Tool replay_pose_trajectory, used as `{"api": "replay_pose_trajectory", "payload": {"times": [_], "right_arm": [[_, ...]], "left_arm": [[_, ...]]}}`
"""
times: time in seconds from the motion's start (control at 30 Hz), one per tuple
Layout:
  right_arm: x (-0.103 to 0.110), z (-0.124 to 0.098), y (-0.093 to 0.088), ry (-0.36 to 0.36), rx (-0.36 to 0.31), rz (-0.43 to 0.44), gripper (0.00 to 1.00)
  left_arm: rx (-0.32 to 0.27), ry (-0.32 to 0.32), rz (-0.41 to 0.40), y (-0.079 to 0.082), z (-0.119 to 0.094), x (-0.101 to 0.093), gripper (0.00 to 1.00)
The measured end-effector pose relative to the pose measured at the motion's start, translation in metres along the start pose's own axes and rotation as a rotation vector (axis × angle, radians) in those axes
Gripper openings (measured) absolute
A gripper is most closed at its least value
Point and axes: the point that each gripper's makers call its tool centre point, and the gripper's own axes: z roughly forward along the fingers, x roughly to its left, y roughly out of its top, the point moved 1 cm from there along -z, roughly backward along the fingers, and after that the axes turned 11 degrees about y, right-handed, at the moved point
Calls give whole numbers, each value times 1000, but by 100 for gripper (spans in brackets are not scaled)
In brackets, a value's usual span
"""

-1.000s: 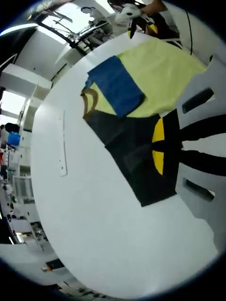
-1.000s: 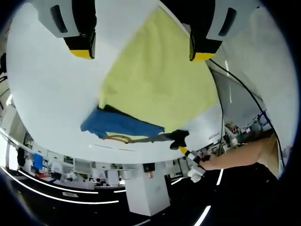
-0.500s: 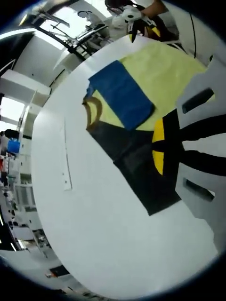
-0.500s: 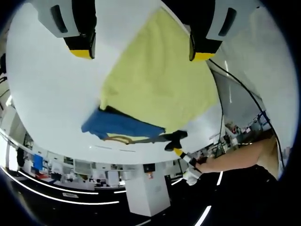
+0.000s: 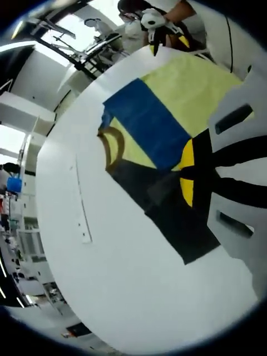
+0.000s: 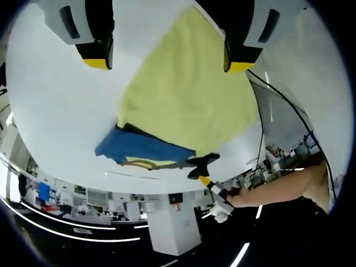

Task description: Fold the garment on the visible template until the final outline fits inside the template.

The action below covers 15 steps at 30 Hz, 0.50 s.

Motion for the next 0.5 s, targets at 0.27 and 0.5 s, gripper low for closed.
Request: {"api": "replay_pose_trajectory", "payload": {"times": [0.27, 0.5], "right_arm": [[-1, 1, -3, 1, -1, 10, 81], [-2, 2, -6, 2, 0, 19, 81]], "left_arm": [[-18, -77, 1, 16, 7, -27, 1], [-34, -125, 2, 31, 10, -48, 1]]}}
